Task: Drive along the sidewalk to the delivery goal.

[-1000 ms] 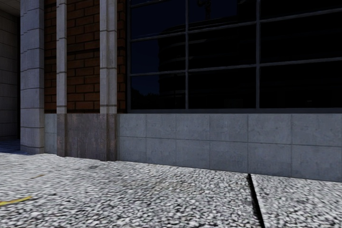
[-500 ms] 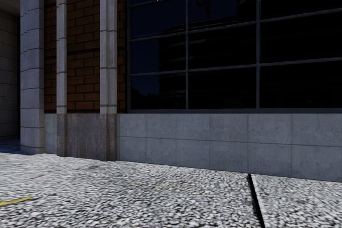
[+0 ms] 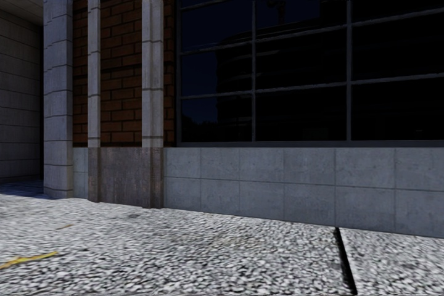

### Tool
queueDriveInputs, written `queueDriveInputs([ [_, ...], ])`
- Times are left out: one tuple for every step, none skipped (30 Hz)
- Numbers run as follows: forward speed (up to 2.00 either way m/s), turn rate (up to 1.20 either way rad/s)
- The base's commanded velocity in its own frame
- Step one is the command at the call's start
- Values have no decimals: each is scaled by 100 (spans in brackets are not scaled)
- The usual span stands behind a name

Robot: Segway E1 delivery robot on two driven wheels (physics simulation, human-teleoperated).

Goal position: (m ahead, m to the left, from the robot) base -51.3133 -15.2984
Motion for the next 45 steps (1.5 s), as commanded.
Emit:
queueDriveInputs([
  [0,120],
  [0,120],
  [0,120],
  [0,120],
  [0,120],
  [0,120],
  [0,120],
  [0,120],
  [0,120],
  [0,120],
  [0,120],
  [0,120],
  [0,120],
  [0,120],
  [0,120],
  [0,120],
  [0,120],
  [0,120],
  [0,120],
  [0,120],
  [0,120],
  [0,120],
  [0,120],
  [0,120],
  [0,120],
  [0,2],
  [0,0],
  [0,0],
  [0,0],
  [0,0],
  [0,0],
  [75,0],
  [124,0],
  [166,0],
  [200,0],
  [200,0],
  [200,0],
  [200,0],
  [200,0],
  [200,0],
  [200,0],
  [200,0],
  [200,0],
  [200,0],
  [200,0],
])
